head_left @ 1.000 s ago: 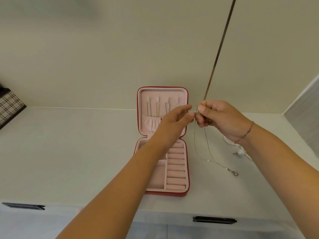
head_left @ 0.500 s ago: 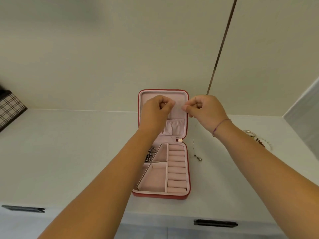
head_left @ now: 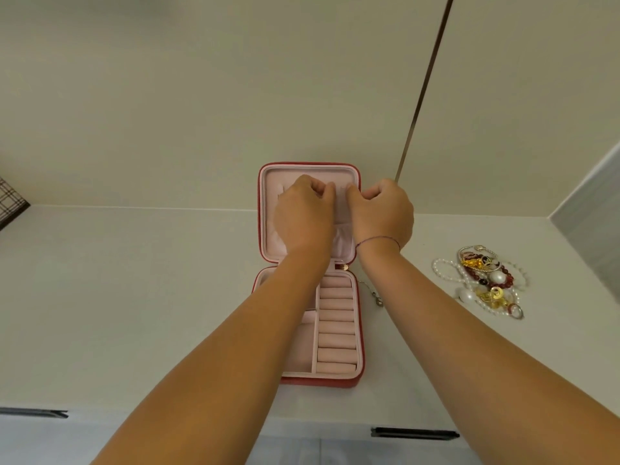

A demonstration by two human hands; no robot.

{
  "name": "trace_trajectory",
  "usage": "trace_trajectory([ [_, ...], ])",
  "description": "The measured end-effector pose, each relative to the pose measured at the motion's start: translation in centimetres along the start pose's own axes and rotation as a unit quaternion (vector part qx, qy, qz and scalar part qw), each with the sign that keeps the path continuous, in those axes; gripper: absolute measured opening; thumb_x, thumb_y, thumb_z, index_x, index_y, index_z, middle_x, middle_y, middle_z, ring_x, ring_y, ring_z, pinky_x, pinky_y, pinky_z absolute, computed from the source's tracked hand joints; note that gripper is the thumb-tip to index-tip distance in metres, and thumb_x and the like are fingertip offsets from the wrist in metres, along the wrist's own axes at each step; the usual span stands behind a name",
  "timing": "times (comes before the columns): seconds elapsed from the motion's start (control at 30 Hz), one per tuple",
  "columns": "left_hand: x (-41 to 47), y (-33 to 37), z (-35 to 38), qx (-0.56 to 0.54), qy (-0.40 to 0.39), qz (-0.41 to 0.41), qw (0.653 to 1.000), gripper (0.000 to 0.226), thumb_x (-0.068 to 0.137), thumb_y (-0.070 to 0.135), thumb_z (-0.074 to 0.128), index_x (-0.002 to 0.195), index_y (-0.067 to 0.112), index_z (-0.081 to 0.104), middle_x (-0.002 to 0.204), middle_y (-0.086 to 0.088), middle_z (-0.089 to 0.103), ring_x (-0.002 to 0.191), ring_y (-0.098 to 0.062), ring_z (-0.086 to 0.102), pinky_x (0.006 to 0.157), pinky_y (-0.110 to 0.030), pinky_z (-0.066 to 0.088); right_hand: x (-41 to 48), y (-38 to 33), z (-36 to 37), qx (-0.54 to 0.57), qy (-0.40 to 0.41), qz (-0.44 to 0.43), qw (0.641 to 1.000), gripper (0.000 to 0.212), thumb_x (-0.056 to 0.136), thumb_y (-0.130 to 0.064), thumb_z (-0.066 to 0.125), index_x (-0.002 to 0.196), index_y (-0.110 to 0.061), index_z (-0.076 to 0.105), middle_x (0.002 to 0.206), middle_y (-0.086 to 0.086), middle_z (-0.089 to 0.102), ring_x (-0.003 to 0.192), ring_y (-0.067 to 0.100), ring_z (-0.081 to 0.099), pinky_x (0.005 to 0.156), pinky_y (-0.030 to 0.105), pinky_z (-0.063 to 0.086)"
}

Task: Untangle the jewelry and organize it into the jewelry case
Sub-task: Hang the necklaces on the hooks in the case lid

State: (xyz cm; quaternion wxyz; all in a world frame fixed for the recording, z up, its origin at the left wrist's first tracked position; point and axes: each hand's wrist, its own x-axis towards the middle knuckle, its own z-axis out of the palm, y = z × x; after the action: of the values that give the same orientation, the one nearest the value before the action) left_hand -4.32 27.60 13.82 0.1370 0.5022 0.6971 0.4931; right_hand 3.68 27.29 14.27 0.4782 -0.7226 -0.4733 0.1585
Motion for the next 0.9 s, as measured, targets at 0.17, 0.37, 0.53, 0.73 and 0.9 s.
trace_trajectory([
  [0.17,-0.9,-0.3,-0.6,0.06,-0.045,-0.009,0.997,0.015,0.089,0.025,0.059,0.08,0.016,0.068,0.074,0.001,0.067,0.066,-0.017,0.062,0.057,-0.028,0.048,-1.3,1.3,0.0,-0.001,-0.044,0.002,0.999,0.022,0.084,-0.032,0.062,0.072,-0.018,0.053,0.063,-0.009,0.048,0.056,0.007,0.041,0.047,0.023,0.026],
  [0.37,-2.4,-1.2,-3.2,-0.104,-0.182,-0.098,0.973,0.012,0.088,0.015,0.064,0.087,0.009,0.074,0.073,-0.004,0.069,0.063,-0.015,0.059,0.069,-0.029,0.054,-3.1,3.5,-2.8,0.103,-0.225,-0.001,0.969,0.007,0.083,-0.02,0.068,0.082,-0.017,0.062,0.063,-0.002,0.055,0.055,0.007,0.049,0.051,0.012,0.038],
  [0.53,-3.9,-0.1,-5.0,-0.214,-0.265,-0.13,0.931,0.013,0.09,0.016,0.063,0.095,0.01,0.074,0.085,-0.008,0.073,0.074,-0.021,0.068,0.08,-0.034,0.058,-5.2,4.5,-4.3,0.105,-0.358,-0.037,0.927,0.003,0.081,-0.008,0.068,0.082,-0.011,0.07,0.055,-0.007,0.038,0.051,0.005,0.035,0.055,0.015,0.034],
  [0.73,-4.0,-1.6,-4.5,-0.065,-0.192,0.013,0.979,0.021,0.093,0.019,0.059,0.112,0.019,0.068,0.107,0.006,0.064,0.08,-0.004,0.058,0.076,-0.011,0.047,-6.3,6.0,-6.0,0.039,-0.312,-0.05,0.948,0.006,0.085,-0.021,0.067,0.082,-0.026,0.068,0.098,-0.004,0.056,0.086,0.0,0.051,0.072,-0.002,0.033],
  [0.9,-3.6,-4.0,-3.5,0.085,-0.15,0.175,0.969,0.028,0.093,0.016,0.056,0.121,0.013,0.062,0.117,-0.002,0.058,0.096,-0.016,0.056,0.09,-0.028,0.048,-6.6,8.1,-8.0,-0.006,-0.313,-0.041,0.949,0.009,0.088,-0.022,0.064,0.09,-0.017,0.071,0.101,-0.002,0.054,0.087,0.0,0.05,0.072,-0.002,0.032],
])
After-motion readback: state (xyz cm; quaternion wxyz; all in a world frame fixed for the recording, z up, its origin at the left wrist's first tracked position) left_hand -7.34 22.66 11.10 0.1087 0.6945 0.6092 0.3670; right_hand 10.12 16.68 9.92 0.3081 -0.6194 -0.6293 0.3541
